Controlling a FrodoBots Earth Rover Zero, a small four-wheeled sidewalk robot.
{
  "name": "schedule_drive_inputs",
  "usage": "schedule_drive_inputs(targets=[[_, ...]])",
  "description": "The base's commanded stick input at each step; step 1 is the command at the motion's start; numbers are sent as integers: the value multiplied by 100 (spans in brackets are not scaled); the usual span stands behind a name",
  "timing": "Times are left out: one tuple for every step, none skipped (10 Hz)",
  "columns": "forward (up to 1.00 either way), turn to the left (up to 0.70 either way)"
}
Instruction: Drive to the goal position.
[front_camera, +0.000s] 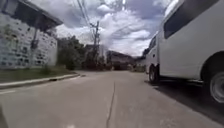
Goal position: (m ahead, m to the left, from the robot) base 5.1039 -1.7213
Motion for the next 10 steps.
schedule_drive_inputs(targets=[[50,-25],[50,-50],[50,-50],[50,-50],[50,-50],[50,-50],[50,0],[50,0],[50,0],[50,0]])
